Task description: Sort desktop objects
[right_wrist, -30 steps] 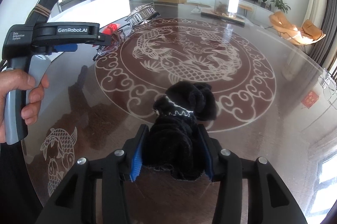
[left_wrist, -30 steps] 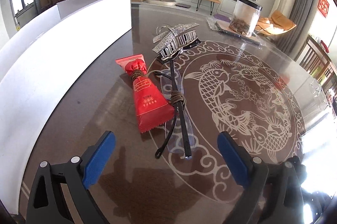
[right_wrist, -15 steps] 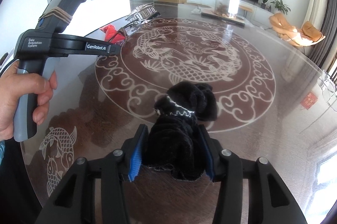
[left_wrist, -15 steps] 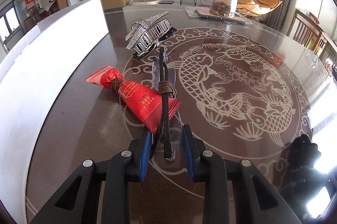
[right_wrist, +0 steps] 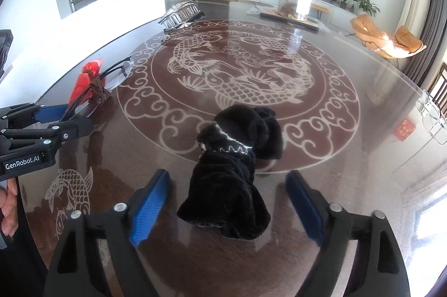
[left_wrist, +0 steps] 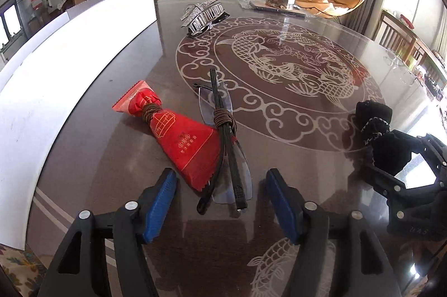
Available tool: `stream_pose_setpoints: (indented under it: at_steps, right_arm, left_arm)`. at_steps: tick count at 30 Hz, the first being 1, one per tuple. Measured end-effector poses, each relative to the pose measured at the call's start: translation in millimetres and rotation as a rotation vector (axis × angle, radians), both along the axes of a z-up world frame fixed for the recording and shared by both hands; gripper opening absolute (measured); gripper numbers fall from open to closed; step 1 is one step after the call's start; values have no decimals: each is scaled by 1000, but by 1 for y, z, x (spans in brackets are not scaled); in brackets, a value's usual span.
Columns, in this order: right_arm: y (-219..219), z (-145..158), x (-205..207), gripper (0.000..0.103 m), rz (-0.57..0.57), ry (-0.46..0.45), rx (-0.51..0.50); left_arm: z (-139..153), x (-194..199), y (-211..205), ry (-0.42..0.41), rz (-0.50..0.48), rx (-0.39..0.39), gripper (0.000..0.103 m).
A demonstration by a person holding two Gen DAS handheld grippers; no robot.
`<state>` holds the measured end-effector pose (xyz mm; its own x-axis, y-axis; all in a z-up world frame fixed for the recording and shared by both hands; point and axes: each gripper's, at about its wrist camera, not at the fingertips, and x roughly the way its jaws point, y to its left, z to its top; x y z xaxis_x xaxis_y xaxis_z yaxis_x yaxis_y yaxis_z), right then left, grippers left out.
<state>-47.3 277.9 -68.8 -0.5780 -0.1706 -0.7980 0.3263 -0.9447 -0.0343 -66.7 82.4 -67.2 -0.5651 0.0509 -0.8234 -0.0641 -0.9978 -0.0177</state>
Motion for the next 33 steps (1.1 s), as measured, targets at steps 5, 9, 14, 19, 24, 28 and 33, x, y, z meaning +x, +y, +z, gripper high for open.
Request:
stream_pose_setpoints:
  at_steps: [5,9,14,19,24,28,33]
  right_arm:
    - [2,-1,-2,92,-3,-13,-12]
    - [3,-2,-2,95,-9,-21,-14]
    - [3,-3,-2,98,-12,-25,-13]
    - [3,-3,-3,100,-12,-27,-12]
    - [3,-4,-2,101,-12,-28,-13]
    - [3,-4,-2,101,-12,-28,-13]
    - [3,-4,-2,101,-12,-28,-13]
  left_arm:
    - [-3,-2,4,8,-8,-23,88]
    - [-6,-5,1,2,16,-25,101]
    - [-7,-5,1,2,27,-26,103]
    - [-7,-5,0,1,30,-27,103]
    - [-7,-5,0,2,31,-27,103]
    - [-7,-5,0,3,32,-27,103]
    - [-7,-5,0,3,32,-27,103]
